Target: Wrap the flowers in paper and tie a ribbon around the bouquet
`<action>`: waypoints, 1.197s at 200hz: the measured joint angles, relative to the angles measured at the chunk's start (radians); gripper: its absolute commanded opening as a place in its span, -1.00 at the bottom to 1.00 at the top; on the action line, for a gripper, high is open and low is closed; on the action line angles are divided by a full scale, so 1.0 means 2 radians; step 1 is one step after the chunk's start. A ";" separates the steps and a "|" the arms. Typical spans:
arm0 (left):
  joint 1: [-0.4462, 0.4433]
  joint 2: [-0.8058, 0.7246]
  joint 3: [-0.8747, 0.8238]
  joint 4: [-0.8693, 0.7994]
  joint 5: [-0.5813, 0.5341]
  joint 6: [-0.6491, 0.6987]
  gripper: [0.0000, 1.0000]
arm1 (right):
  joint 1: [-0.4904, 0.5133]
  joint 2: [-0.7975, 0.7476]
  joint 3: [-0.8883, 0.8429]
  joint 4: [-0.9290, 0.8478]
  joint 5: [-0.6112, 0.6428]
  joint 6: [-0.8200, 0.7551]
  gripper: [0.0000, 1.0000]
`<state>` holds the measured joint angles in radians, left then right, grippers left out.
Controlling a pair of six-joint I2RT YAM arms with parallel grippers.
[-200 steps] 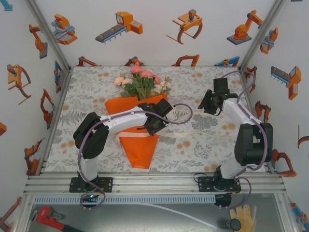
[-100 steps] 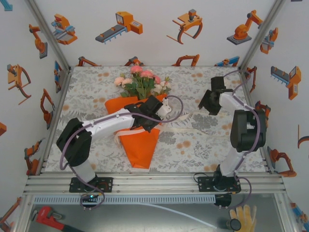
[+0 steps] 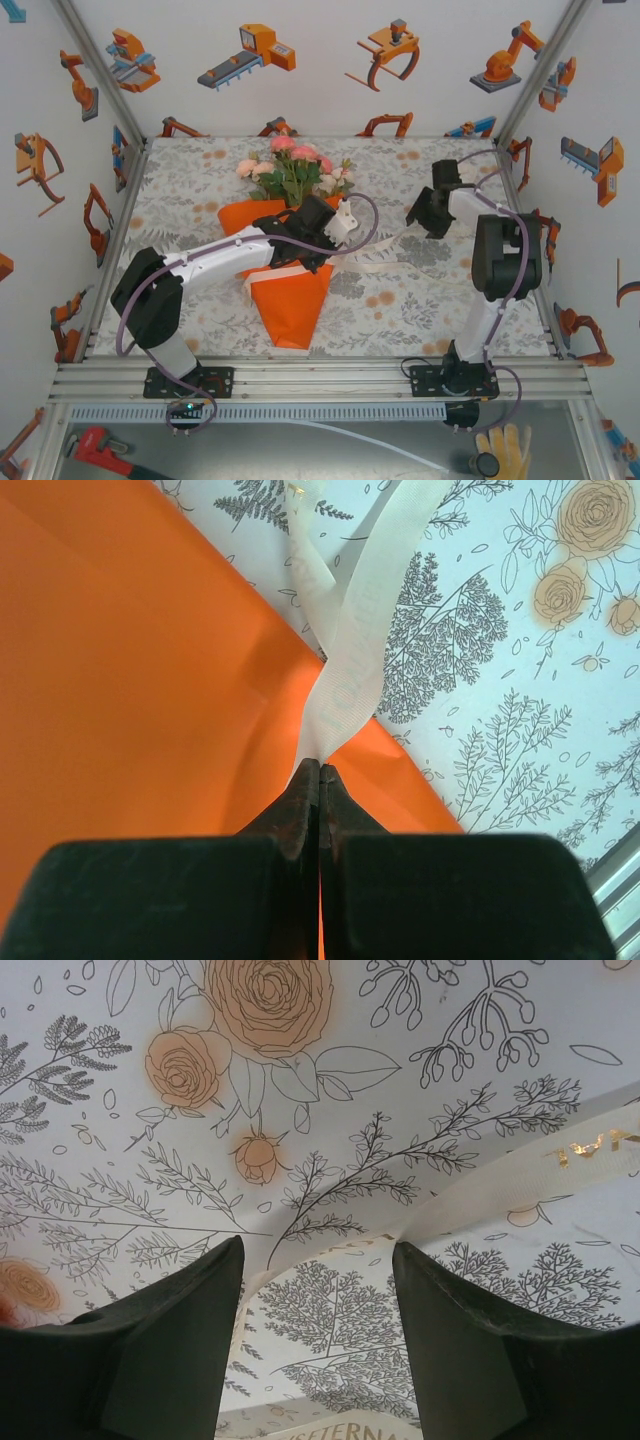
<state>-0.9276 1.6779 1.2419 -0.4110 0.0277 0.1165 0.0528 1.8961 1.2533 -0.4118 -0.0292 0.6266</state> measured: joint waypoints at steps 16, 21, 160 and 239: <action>0.000 0.000 0.000 0.001 0.001 0.000 -1.00 | 0.002 0.000 0.000 0.001 -0.004 0.007 0.16; 0.000 0.000 0.000 0.002 0.001 0.000 -1.00 | 0.002 0.000 0.000 0.000 -0.004 0.010 0.15; 0.007 0.007 -0.013 0.043 -0.006 -0.015 -1.00 | 0.106 -0.247 -0.057 0.053 -0.053 0.002 -1.00; 0.077 0.007 -0.059 0.097 0.082 -0.119 -1.00 | 0.232 -0.361 -0.243 0.191 -0.090 0.116 -1.00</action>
<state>-0.7738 1.6920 1.1233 -0.2169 0.1913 -0.1207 0.5159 1.1744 0.7677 -0.0299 -0.2100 0.8585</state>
